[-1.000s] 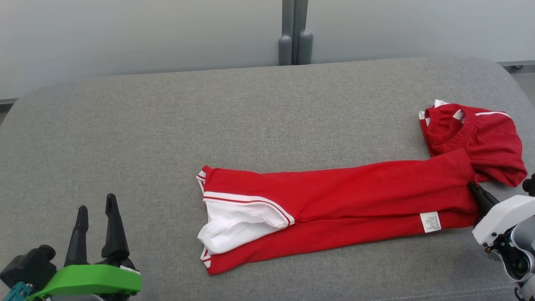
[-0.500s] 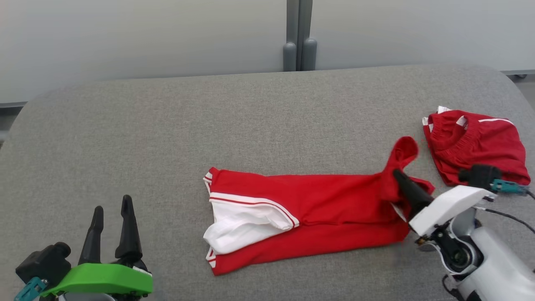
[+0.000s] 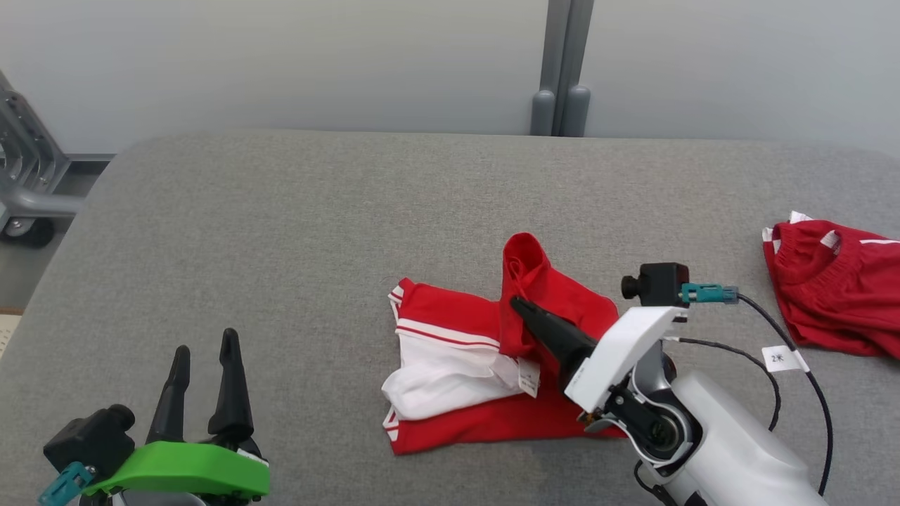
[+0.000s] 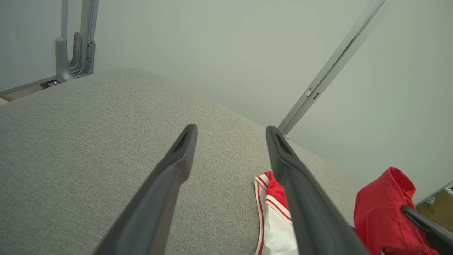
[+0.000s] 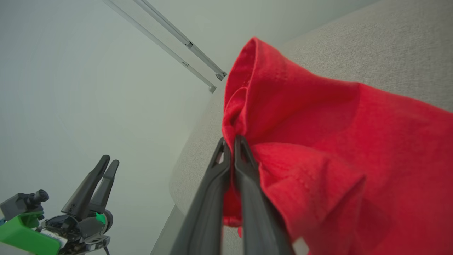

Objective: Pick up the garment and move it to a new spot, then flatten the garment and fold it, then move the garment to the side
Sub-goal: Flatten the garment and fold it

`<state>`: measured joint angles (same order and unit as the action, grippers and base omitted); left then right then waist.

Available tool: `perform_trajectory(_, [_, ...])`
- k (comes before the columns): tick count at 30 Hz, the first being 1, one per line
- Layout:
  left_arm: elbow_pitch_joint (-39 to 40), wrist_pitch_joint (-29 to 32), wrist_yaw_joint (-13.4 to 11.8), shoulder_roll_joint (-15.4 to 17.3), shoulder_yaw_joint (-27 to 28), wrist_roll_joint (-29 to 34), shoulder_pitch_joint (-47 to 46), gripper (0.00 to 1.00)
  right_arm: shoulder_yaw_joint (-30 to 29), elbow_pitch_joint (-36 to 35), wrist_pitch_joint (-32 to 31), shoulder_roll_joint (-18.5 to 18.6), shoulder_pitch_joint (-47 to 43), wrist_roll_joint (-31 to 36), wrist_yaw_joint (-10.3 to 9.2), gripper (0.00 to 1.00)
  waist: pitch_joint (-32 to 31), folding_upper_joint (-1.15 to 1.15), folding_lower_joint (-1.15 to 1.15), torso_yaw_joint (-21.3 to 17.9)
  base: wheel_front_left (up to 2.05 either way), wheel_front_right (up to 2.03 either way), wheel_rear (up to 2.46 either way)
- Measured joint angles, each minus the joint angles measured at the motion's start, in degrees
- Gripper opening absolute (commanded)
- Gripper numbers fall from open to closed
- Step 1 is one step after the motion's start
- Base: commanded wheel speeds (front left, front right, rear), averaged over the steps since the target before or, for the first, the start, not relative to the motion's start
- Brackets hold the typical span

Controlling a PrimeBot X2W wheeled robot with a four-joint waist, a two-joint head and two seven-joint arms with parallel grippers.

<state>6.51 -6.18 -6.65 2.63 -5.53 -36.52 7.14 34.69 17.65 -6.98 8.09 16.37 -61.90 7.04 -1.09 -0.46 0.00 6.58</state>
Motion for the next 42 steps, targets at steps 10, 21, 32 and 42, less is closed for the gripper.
perform_trajectory(10, [-0.09, 0.60, -0.01, 0.03, -1.41, -0.04, 0.00, 1.00, 3.09, 7.56, -1.65, -3.02, 2.53, 3.54, -3.36, 0.00, -0.35, 0.00, 0.00, 5.15, 0.00, 0.00, 0.00])
perform_trajectory(21, [-0.11, 0.66, -0.12, 0.04, -2.25, -0.21, 0.01, 1.00, 2.87, 14.70, -1.64, -3.61, 4.53, 3.57, -5.69, 0.07, 0.40, 0.00, 0.00, 10.78, 0.00, 0.00, 0.00])
perform_trajectory(32, [-0.12, -0.01, -0.19, 0.07, -0.08, -0.63, 0.20, 1.00, 6.69, 16.42, -1.67, -4.43, 8.69, 5.52, -4.09, 1.00, 0.85, 0.00, 0.00, 11.15, 0.00, 0.00, 0.00])
perform_trajectory(42, [0.31, -0.51, -0.47, 0.07, -0.02, -1.12, 1.24, 1.00, 6.02, 13.26, 2.53, -1.02, 16.03, 11.50, -3.43, 1.00, 0.17, 0.00, 0.00, 6.67, 0.00, 0.00, 0.00])
